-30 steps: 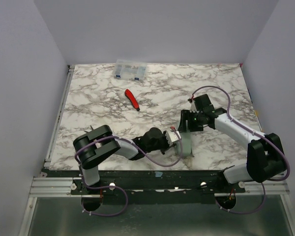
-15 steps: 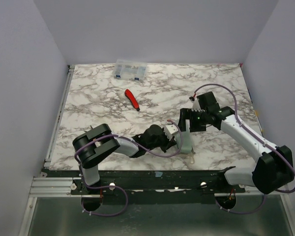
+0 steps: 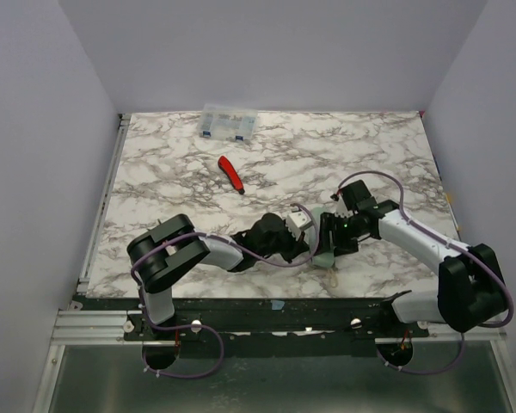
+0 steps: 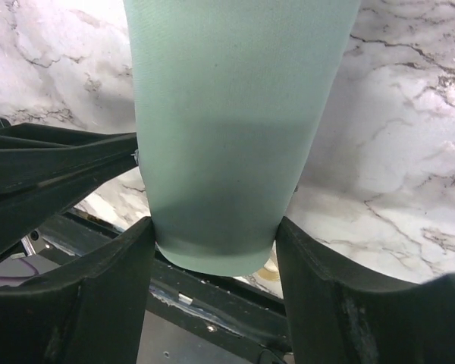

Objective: Open the umbrella

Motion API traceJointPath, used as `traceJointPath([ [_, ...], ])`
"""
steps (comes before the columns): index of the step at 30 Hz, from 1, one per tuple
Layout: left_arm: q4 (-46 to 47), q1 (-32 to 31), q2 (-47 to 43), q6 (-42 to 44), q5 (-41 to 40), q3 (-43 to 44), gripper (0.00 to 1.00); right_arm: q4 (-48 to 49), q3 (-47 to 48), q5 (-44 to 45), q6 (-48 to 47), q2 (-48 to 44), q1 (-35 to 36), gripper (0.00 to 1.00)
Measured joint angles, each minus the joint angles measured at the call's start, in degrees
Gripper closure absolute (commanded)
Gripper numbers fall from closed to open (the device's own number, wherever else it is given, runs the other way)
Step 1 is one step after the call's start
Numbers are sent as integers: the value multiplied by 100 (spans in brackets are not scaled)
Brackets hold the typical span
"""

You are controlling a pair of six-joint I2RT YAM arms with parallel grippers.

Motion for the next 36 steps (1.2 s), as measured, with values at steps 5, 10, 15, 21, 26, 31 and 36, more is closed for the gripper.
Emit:
traceJointPath([
  [5, -249, 201, 2, -50, 127, 140, 100, 214, 2, -11, 83, 107, -7, 56],
  [10, -411, 402, 4, -50, 245, 238, 100, 476, 48, -4, 85, 214, -9, 72],
  [15, -435, 481, 4, -66, 267, 249, 100, 566, 105, -2, 61, 297, -9, 52],
  [21, -433, 579, 4, -275, 260, 249, 100, 501, 656, 7, -455, 723, -4, 10],
  [26, -428, 625, 11, -470, 267, 249, 100, 577, 1126, 35, -1322, 1058, -4, 3],
  [31, -426, 625, 144, -702, 275, 341, 100, 695, 988, -157, -1762, 960, 0, 0],
  [36, -409, 625, 184, -927, 289, 380, 100, 774, 909, -170, -1858, 791, 7, 2],
])
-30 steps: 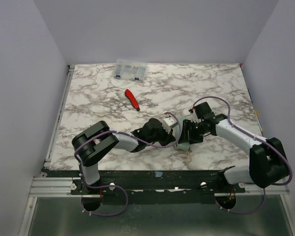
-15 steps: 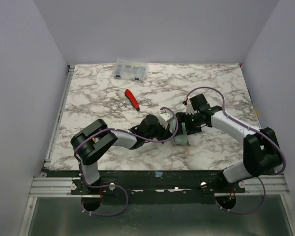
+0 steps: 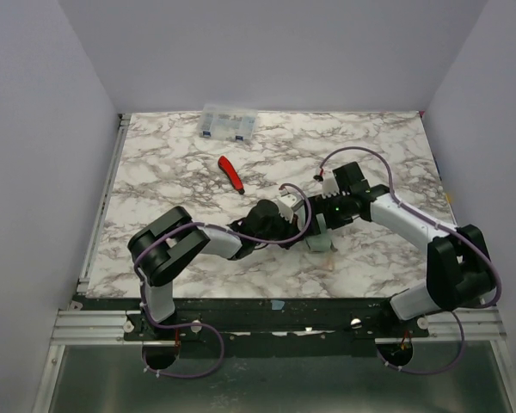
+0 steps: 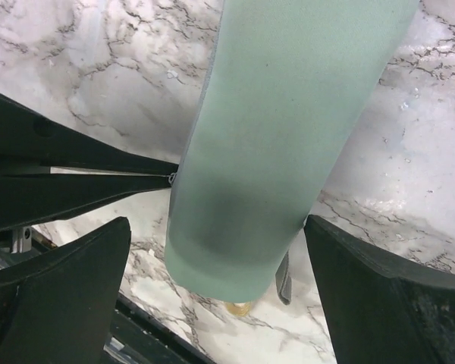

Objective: Open the umbrella

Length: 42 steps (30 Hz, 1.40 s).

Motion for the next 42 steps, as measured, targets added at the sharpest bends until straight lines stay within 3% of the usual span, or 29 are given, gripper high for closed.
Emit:
traceJointPath([
  [15, 103, 79, 203, -481, 170, 136, 100, -302, 205, 321, -807, 498, 0, 6],
  [16, 125, 90, 232, -511, 177, 149, 100, -321, 254, 319, -850, 612, 0, 10],
  [20, 142, 120, 273, -608, 188, 160, 100, -363, 339, 251, -1001, 955, 2, 43],
  [24, 162, 175, 275, -678, 227, 157, 100, -365, 372, 234, -1130, 981, 33, 55],
  [35, 70, 785, 118, -479, 96, 133, 100, -404, 417, 44, -1971, 1054, 39, 57],
  [42, -199, 1167, -83, -284, 26, 111, 100, -599, 273, -9, -2787, 911, 50, 51],
])
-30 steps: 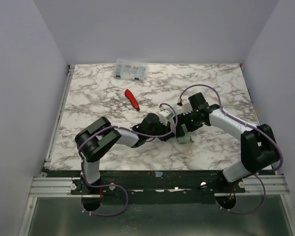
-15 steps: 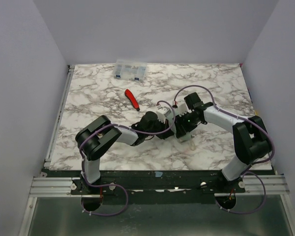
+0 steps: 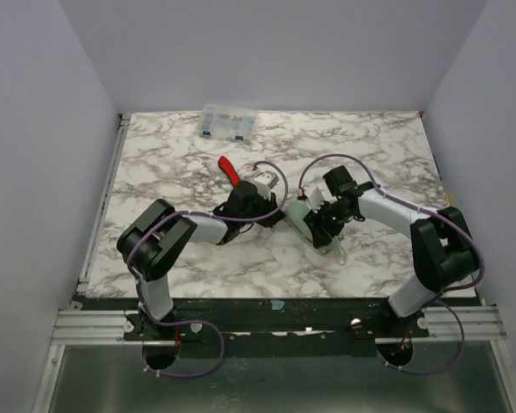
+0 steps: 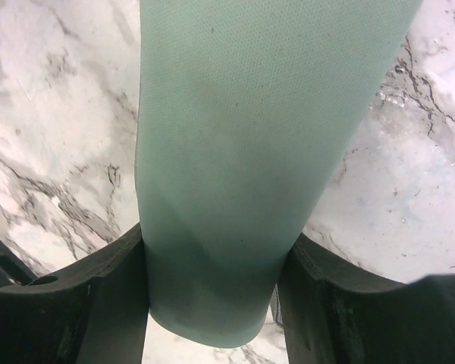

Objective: Open the umbrella

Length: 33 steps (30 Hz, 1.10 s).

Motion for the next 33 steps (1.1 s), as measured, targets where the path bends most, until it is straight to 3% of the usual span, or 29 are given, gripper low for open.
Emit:
traceJointPath([
  [3, -39, 31, -79, 55, 63, -70, 100, -11, -103, -7, -472, -109, 15, 45],
  [6, -39, 28, -168, 63, 203, -214, 100, -55, -120, -13, -925, -144, 13, 22],
  [9, -46, 28, -181, 15, 286, -332, 100, -68, -120, 33, -1303, -142, 13, 10],
  [13, -44, -26, -181, -153, 352, -481, 100, -81, 7, 260, -1602, -109, 9, 5],
  [21, 11, -269, -181, -463, 466, -577, 100, -15, 546, 291, -1314, -474, 9, 4],
  [26, 72, -378, -181, -629, 472, -579, 100, -177, 706, 577, -334, -835, 7, 1],
  [33, 105, -750, -181, -688, 466, -579, 100, -697, 1294, 955, 2177, -570, -592, 0],
])
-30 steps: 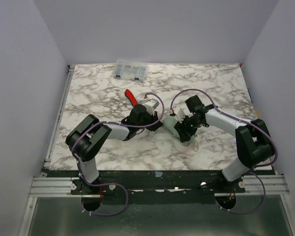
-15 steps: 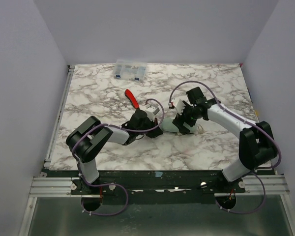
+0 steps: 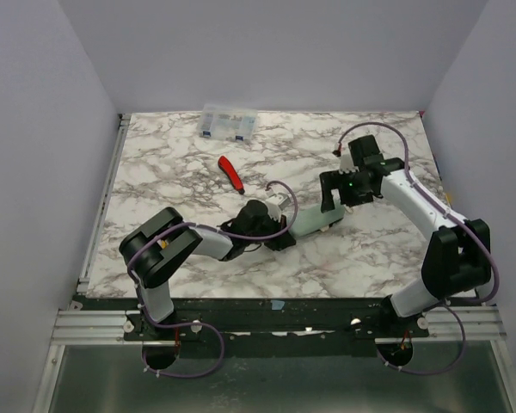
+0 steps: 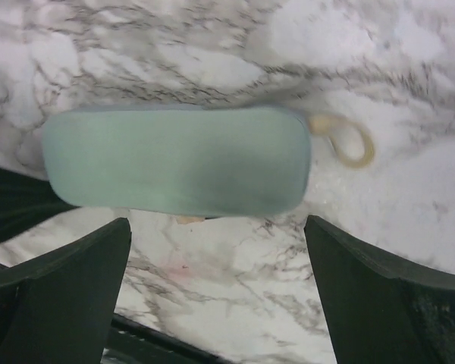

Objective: Open the umbrella

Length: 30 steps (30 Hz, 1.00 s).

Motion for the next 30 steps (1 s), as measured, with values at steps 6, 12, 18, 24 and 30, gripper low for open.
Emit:
traceJointPath([
  [6, -120, -299, 0, 61, -212, 90, 100, -393, -111, -219, 1628, 129, -671, 0],
  [12, -144, -566, 0, 166, -393, 219, 100, -286, -590, -826, 2732, 133, -647, 0],
  [18, -151, -640, 17, 339, -472, 225, 100, 271, -938, -1182, 3473, 234, -643, 0],
  [24, -162, -660, 35, 492, -492, 227, 100, 1058, -1158, -1335, 3993, 522, -636, 0],
  [30, -170, -664, 66, 592, -507, 251, 100, 1617, -1397, -1397, 4315, 728, -636, 42],
])
